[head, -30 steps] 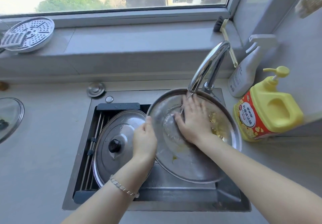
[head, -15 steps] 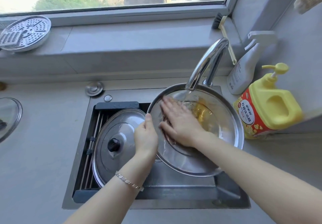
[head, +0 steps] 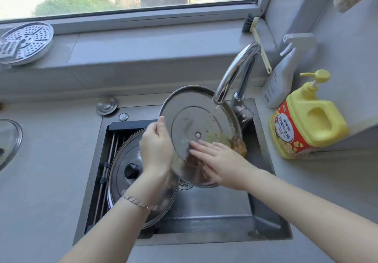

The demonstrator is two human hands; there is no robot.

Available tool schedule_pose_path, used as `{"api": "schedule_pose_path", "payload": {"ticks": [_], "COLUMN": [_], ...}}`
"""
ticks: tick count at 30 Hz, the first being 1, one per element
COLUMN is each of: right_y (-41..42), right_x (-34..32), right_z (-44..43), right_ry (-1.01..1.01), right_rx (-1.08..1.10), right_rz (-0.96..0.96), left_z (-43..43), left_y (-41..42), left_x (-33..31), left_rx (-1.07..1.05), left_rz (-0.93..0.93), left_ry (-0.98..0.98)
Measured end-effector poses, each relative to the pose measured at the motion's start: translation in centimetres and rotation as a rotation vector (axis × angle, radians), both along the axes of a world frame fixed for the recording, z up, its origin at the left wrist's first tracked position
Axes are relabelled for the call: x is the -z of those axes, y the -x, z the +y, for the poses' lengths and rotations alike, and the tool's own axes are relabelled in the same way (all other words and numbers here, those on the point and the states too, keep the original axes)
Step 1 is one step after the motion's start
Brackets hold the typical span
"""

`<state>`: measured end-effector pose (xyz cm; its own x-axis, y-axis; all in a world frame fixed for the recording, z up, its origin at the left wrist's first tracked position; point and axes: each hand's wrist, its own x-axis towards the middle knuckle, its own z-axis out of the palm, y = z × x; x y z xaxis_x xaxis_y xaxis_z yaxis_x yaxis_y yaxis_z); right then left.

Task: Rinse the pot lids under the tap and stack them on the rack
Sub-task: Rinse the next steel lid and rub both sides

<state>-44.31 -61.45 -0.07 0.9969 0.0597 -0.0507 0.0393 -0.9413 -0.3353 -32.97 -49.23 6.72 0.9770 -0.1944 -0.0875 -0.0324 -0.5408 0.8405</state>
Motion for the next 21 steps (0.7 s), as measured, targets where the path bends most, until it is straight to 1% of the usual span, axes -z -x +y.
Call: {"api": "schedule_pose_path", "payload": {"ticks": [4,7,9,11,12,13,15,17,18,21], "right_y": [3.3,4.7,4.8,4.5,4.3,4.0,3.3,2.3,1.7,-0.5], "right_x": [2.0,3.4,3.7,3.3,2.9,2.3,1.3,1.0,1.1,1.5], "right_z": [-2.2,-2.5,-2.1,-1.5,-1.1,-0.6,0.4,1.4,1.7,1.9], "right_ry": [-0.026,0.055,0.092,0.090,0.055,-0.006,-0.161,-0.257,-0.286,-0.328], "right_rx": [0.186,0.276,0.338,0.413,0.452,0.486,0.496,0.465,0.473,0.583], "right_rz": [0.255,0.388,0.393,0.320,0.259,0.194,0.087,0.084,0.097,0.082], "left_z": [-0.1,-0.7,-1.1,-1.4,-1.5,-1.6,-1.4,-0.7,-0.3,0.3], "left_y": [0.2,0.9,1.4,1.6,1.8,2.0,1.8,1.3,1.2,1.7], "left_x": [-1.6,-2.2,-2.4,-2.7,-3.0,-3.3,-3.2,-2.5,-2.3,-1.7], "left_rx": [0.208,0.264,0.328,0.346,0.342,0.342,0.278,0.161,0.115,0.023], "left_rz": [-0.272,-0.457,-0.582,-0.698,-0.735,-0.684,-0.421,-0.207,-0.155,-0.092], "left_ry": [-0.249,-0.350,-0.387,-0.420,-0.422,-0.398,-0.267,-0.126,-0.078,0.000]}}
